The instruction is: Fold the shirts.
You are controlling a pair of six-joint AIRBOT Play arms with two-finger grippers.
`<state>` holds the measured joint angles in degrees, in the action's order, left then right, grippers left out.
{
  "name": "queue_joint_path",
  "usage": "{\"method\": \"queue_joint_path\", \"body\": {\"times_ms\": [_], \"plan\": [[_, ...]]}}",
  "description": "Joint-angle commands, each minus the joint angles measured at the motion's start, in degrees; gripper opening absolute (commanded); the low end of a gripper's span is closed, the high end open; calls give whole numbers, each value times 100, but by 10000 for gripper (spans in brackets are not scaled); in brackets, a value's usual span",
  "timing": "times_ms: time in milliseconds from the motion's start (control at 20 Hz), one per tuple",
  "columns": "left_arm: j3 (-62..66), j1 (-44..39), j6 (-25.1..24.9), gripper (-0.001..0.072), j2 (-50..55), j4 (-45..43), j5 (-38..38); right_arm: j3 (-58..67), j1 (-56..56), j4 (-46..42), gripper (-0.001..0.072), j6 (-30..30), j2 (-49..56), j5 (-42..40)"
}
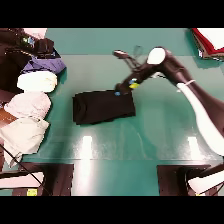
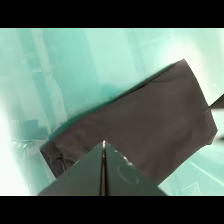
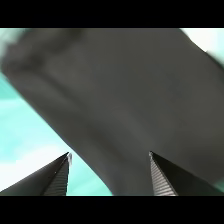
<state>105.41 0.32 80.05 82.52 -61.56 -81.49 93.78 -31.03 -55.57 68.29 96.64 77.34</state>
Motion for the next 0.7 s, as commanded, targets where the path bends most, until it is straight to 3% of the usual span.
{"method": "queue_joint_path", "body": {"times_ms": [0,50,300,650], "plan": [[0,7,-61,24,-13,7,-37,-1408,1187,208,651,234,-503,-330],[0,7,-61,24,-13,7,-20,-1751,1539,529,720,247,-501,-472],[-2,7,-70,24,22,46,13,-2516,2240,2430,706,212,232,-501],[-72,7,-186,24,22,48,138,-1408,1078,2763,693,173,1241,-435]]}}
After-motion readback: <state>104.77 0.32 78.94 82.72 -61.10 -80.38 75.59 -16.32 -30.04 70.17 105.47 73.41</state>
